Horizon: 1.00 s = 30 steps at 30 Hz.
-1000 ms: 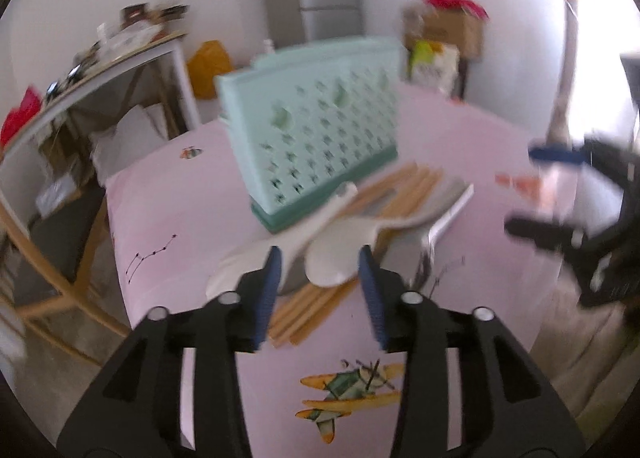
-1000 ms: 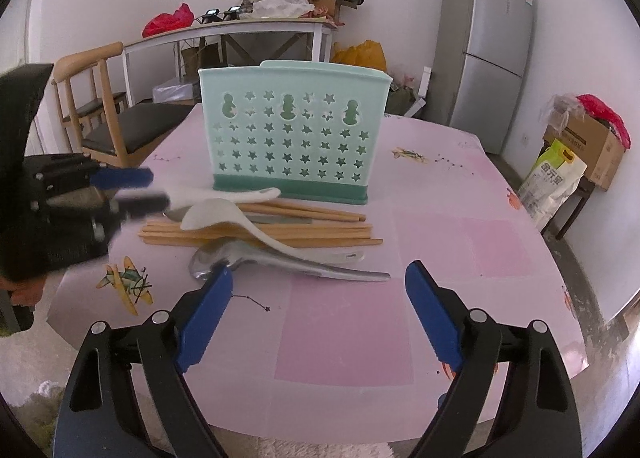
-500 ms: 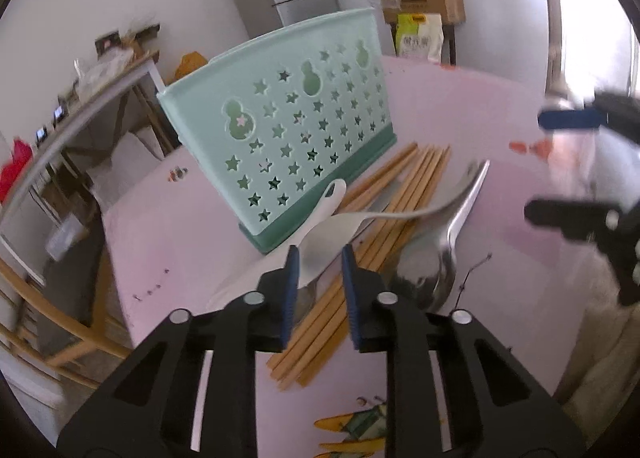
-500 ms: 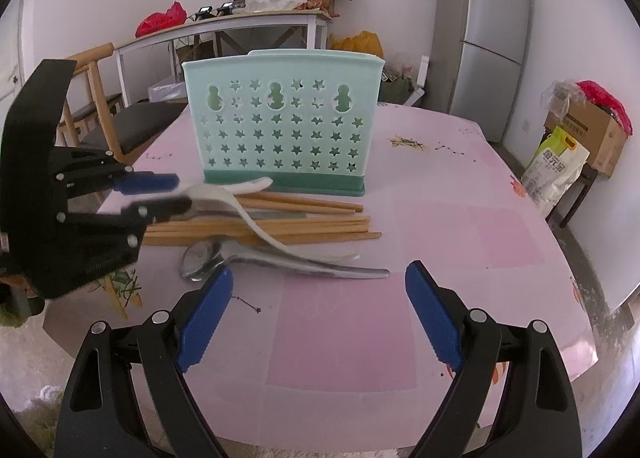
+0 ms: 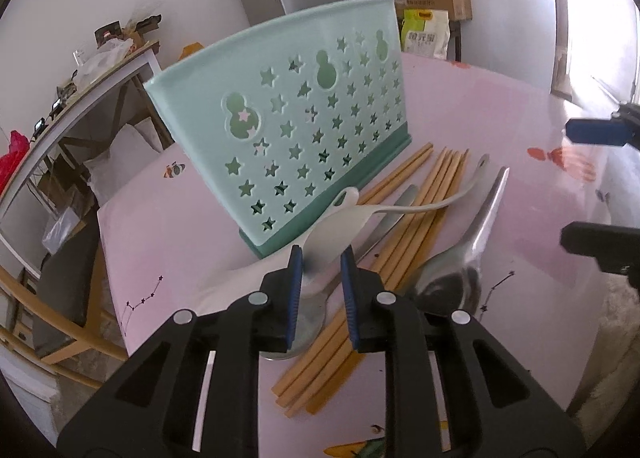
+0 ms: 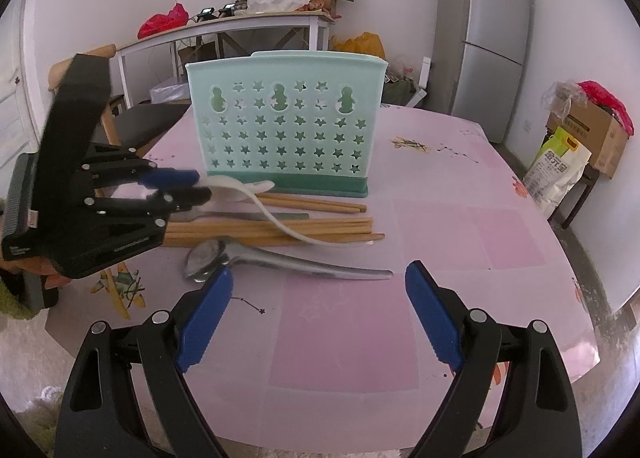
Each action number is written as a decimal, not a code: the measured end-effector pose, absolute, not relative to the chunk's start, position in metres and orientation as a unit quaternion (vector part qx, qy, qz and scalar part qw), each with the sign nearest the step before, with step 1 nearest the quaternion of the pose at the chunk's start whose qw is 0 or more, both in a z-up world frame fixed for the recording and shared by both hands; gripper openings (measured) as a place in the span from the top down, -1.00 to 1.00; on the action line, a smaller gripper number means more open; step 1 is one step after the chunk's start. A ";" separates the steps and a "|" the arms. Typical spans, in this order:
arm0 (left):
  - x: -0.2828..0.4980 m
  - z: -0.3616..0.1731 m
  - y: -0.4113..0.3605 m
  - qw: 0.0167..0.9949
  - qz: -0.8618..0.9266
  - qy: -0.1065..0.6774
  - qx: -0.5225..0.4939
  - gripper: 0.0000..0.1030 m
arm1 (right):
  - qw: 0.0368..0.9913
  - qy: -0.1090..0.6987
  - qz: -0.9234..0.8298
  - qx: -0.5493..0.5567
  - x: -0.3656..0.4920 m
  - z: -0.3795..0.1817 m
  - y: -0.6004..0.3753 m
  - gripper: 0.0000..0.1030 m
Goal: Organize utensils
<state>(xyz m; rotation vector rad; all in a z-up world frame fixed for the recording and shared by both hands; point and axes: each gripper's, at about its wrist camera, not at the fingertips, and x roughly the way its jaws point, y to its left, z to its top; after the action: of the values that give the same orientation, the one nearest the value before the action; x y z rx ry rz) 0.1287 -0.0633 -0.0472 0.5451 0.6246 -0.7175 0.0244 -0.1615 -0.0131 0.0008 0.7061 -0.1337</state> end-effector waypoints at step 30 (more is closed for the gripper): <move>0.124 -0.011 -0.050 0.880 -0.345 0.294 0.140 0.97 | 0.930 0.356 -0.027 -0.091 0.033 -0.021 -0.148 0.32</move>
<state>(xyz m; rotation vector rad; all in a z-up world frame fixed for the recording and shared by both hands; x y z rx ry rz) 0.1241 -0.0497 -0.0113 0.2920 0.6134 -0.7194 0.0329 -0.1480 -0.0213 -0.1860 0.7293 -0.0554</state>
